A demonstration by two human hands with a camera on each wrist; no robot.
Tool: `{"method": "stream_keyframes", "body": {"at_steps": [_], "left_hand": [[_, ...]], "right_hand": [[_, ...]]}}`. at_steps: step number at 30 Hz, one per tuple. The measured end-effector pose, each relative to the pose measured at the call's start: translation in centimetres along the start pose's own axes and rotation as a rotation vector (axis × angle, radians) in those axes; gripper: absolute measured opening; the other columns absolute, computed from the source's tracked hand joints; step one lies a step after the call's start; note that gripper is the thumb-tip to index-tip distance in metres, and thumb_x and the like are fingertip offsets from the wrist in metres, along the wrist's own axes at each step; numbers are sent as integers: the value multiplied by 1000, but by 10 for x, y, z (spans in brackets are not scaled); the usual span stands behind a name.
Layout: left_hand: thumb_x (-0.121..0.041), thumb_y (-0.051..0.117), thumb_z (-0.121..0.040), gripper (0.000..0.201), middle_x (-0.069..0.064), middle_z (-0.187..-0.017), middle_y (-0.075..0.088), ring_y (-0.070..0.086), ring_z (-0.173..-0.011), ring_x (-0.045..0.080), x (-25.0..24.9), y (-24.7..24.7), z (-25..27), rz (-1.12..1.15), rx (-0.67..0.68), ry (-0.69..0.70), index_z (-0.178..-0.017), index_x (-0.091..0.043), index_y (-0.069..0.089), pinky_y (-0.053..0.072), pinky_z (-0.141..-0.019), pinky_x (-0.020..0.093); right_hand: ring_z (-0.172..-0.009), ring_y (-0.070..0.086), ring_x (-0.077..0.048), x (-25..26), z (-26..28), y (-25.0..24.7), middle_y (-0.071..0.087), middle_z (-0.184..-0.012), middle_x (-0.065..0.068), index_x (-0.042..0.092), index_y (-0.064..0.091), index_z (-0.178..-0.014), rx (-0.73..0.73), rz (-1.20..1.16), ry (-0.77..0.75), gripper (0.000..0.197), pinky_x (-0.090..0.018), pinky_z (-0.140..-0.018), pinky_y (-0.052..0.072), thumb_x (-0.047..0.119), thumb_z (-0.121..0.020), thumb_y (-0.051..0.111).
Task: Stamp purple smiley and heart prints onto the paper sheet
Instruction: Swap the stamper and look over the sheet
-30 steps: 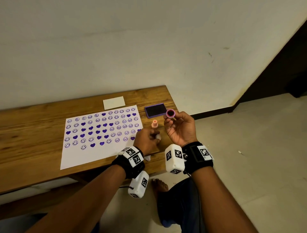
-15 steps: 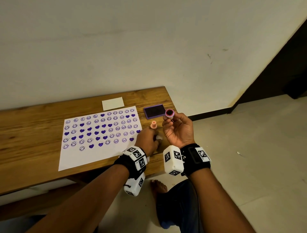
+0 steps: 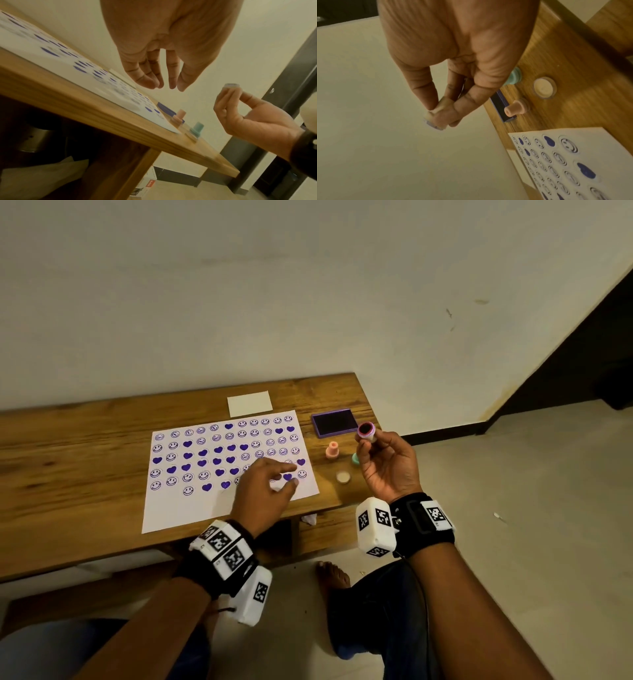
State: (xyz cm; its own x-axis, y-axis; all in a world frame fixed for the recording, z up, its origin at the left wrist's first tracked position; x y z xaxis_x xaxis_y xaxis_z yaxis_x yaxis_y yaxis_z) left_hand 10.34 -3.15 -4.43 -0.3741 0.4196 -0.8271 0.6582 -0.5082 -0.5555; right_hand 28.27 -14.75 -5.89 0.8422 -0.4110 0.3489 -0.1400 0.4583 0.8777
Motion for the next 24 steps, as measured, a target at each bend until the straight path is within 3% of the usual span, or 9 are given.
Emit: {"method": "stream_keyframes", "body": {"at_steps": [4, 8, 11, 13, 15, 19, 24], "left_hand": [[-25, 72, -84, 28, -3, -114, 59, 54, -106, 14, 20, -28, 10, -20, -42, -11, -112, -26, 69, 54, -85, 42], [-28, 71, -83, 28, -6, -111, 58, 51, -110, 18, 38, -47, 10, -41, -71, -17, -111, -27, 70, 52, -86, 46], [-28, 72, -83, 28, 0, -111, 60, 53, -111, 22, 45, -53, 8, -63, -80, 5, -111, -25, 71, 46, -93, 38], [-26, 73, -82, 27, 2, -111, 60, 52, -111, 24, 46, -57, 5, -90, -86, 21, -109, -24, 71, 36, -93, 28], [-26, 73, -81, 27, 1, -110, 59, 50, -109, 24, 43, -56, 2, -96, -84, 26, -109, -24, 71, 30, -91, 25], [-28, 73, -81, 29, -2, -110, 57, 48, -111, 23, 36, -51, 0, -47, -53, 37, -110, -24, 70, 26, -89, 20], [-29, 70, -83, 31, -5, -112, 55, 44, -114, 20, 35, -51, 2, -37, -8, 24, -114, -26, 68, 23, -86, 18]], "right_hand": [[-75, 72, -18, 8, 2, 1, 73, -87, -14, 0, 73, -83, -84, 251, -90, 10, -20, -63, 60, 2, -74, 70], [-78, 69, -19, 20, -13, 20, 71, -94, -16, -2, 70, -102, -107, 786, -193, 15, -23, -68, 58, 1, -89, 63], [-81, 72, -25, 36, -37, 41, 74, -89, -16, 3, 74, -91, -201, 1305, -297, 7, -33, -75, 61, 6, -86, 70], [-73, 73, -21, 43, -59, 60, 75, -77, -10, 9, 76, -78, -213, 1569, -330, 2, -35, -72, 62, 10, -79, 75], [-69, 72, -17, 43, -81, 72, 75, -71, -4, 13, 78, -74, -192, 1762, -299, 3, -35, -72, 62, 13, -71, 77], [-83, 70, -16, 31, -116, 82, 75, -83, -1, 16, 81, -86, -134, 2225, -257, 14, -32, -76, 59, 17, -72, 78], [-89, 63, -18, 10, -133, 77, 73, -103, -8, 14, 79, -101, -91, 2525, -169, 24, -26, -73, 47, 18, -78, 79]]}}
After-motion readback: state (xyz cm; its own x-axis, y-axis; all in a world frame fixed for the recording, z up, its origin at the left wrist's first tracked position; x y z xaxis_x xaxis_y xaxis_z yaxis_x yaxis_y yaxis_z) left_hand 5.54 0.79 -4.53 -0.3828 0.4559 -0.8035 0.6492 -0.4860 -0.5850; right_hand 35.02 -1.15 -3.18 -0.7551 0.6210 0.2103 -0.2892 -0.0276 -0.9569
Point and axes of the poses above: each hand's wrist, its own z-axis away from the middle knuckle, its own y-axis out of the palm, x = y × z, the point moved 9 cm from there along -z, towards the middle knuckle
